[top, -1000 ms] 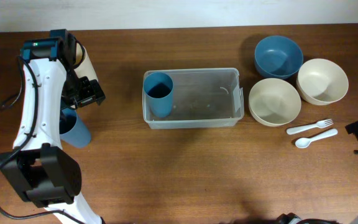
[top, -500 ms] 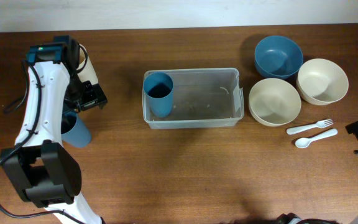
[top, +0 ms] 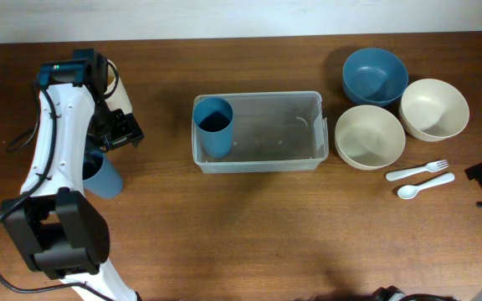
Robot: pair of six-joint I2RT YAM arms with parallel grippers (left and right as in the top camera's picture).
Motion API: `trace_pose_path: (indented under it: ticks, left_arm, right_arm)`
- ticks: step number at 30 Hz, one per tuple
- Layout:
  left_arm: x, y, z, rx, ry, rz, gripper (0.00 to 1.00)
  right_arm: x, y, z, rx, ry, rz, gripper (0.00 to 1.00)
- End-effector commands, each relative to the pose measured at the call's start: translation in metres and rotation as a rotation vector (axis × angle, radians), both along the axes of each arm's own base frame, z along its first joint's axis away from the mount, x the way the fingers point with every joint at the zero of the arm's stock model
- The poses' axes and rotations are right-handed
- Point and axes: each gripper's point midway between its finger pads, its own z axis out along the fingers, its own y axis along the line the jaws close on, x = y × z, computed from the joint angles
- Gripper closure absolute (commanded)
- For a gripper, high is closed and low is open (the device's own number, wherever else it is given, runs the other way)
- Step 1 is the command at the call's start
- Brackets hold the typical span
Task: Pack container
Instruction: 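Grasp the second blue cup's rim with the left gripper and lift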
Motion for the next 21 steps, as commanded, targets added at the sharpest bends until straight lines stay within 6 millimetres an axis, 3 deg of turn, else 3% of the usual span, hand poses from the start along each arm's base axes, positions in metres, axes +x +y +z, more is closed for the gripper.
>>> trace_pose_path:
  ticks: [1, 3, 6, 10, 18, 21]
  left_arm:
    - [-0.006, -0.0021, 0.0018, -0.011, -0.002, -0.012, 0.07]
    - [-0.0064, -0.0022, 0.0006, -0.011, 0.0, -0.013, 0.11]
    - [-0.0071, -0.0022, -0.0001, -0.011, 0.004, -0.013, 0.26]
    - [-0.0069, -0.0021, -0.0001, -0.011, 0.003, -0.013, 0.37]
    - [-0.0026, -0.0005, -0.0002, -0.002, -0.014, -0.013, 0.41]
    - [-0.0021, -0.0005, -0.0002, -0.002, -0.017, -0.013, 0.55]
  right_arm:
    - [-0.0025, -0.0029, -0.0014, -0.005, 0.008, -0.018, 0.01]
    - [-0.0025, -0.0029, -0.0014, -0.005, 0.008, -0.018, 0.01]
    - [-0.0024, -0.0029, -0.0014, -0.005, 0.008, -0.017, 0.01]
    - [-0.0024, -0.0029, -0.0014, -0.005, 0.008, -0.017, 0.01]
    - [-0.0025, -0.0029, -0.0014, -0.005, 0.008, -0.018, 0.01]
    - [-0.0025, -0.0029, -0.0014, -0.005, 0.008, -0.018, 0.01]
